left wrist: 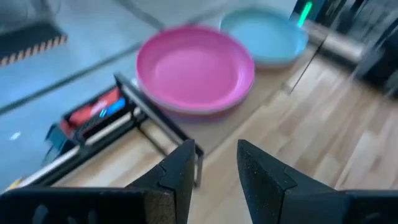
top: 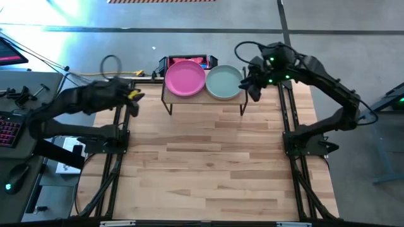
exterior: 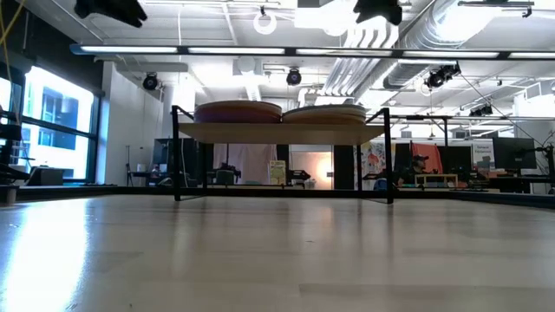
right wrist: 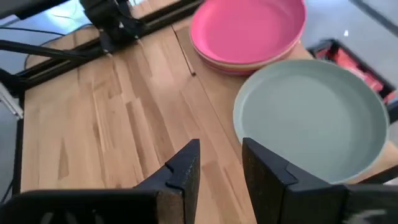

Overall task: Place and stack plates onto a shelf
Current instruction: Return to Home Position

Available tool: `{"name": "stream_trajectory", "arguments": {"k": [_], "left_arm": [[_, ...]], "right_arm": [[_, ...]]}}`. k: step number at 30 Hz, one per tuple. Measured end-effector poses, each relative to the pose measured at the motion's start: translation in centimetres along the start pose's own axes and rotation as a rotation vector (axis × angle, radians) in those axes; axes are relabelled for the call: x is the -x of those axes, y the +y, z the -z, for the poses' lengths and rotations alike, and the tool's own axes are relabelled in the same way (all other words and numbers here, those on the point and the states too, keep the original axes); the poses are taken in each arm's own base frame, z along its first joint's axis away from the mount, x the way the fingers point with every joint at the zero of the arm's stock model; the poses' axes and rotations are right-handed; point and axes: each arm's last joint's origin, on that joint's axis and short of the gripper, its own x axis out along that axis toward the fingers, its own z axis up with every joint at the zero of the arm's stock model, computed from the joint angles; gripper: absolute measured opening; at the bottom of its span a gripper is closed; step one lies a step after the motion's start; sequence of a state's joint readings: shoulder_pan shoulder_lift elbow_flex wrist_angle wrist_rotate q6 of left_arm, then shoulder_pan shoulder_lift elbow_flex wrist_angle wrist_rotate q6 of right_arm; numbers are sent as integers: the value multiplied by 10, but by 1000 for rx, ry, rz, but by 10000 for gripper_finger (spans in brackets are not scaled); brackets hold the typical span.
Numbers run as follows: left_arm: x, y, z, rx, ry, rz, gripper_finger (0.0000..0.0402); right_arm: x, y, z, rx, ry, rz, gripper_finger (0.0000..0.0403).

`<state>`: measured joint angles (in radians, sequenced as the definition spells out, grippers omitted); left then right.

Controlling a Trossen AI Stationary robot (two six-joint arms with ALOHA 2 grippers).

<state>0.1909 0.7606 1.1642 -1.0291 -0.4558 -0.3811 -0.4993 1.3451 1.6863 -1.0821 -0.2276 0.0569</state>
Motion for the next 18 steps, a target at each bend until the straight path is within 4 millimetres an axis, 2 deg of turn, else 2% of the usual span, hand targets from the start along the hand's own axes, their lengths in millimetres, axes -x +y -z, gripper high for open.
{"name": "stream_trajectory", "arguments": {"k": [4,7,12,18], "left_arm": [[10,14,22,48,-157,59,110],[11,21,39,76,-227,91,110],[5,27,63,92,-259,140,110],[-16,24,90,102,-224,202,110]], "right_arm": [[15,3,6,18,-40,27,99],[14,1,24,14,-57,38,99],[0,-5,71,-22,-132,-26,99],[-16,-10,132,-55,-295,-121,99]]}}
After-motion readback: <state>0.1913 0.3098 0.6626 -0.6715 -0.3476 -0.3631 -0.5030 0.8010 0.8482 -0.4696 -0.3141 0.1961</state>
